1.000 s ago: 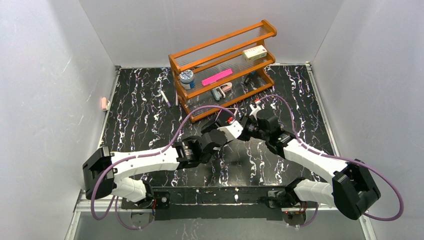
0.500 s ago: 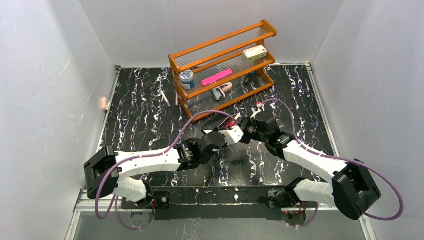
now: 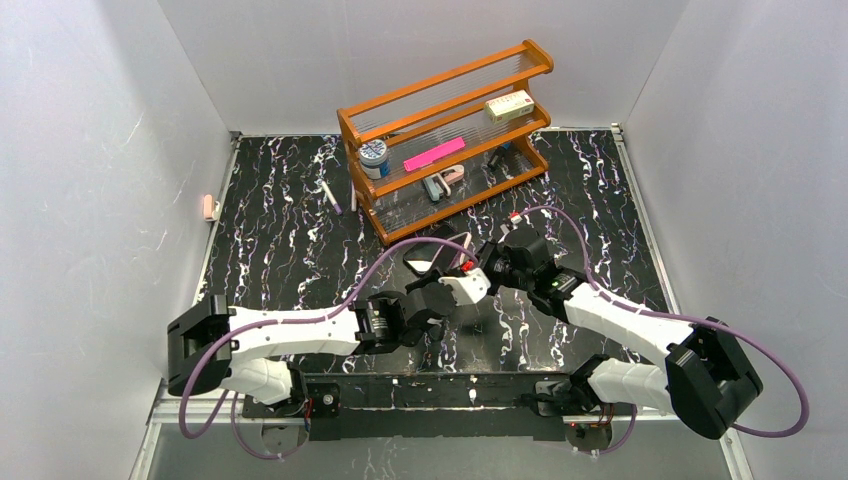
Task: Take the phone out of the phone case
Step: Remove the phone case from the phone, then place the phone case at the center of the board.
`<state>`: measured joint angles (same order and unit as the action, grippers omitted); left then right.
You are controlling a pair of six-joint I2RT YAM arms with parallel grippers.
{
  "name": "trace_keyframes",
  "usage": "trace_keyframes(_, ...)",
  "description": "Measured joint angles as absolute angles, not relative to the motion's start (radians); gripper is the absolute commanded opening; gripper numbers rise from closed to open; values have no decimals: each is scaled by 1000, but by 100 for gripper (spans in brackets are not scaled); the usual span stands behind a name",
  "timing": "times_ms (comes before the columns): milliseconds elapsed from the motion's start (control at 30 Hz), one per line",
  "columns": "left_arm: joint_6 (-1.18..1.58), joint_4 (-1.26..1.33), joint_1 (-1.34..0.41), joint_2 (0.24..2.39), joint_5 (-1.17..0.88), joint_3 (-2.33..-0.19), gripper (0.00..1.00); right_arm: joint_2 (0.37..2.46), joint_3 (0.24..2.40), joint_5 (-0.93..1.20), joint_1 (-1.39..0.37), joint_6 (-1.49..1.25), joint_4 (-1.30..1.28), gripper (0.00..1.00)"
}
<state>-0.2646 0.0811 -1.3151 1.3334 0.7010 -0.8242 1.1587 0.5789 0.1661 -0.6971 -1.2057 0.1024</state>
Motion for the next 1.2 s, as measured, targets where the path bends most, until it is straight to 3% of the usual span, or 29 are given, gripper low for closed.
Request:
trace_keyframes(367, -190, 19, -1385, 1225, 723, -824, 0, 1187, 577, -48, -612, -1207, 101, 1)
trace_keyframes(800, -51, -252, -1380, 1198, 905, -825, 0, 1242, 534, 95, -329, -938, 107, 2)
trace_keyframes(1033, 57, -369, -1333, 1197, 990, -824, 0, 1372, 529, 236, -232, -792, 94, 15)
trace_keyframes(1200, 155, -447, -1278, 1246, 1029, -824, 0, 1413, 551, 276, -202, -731, 68, 38)
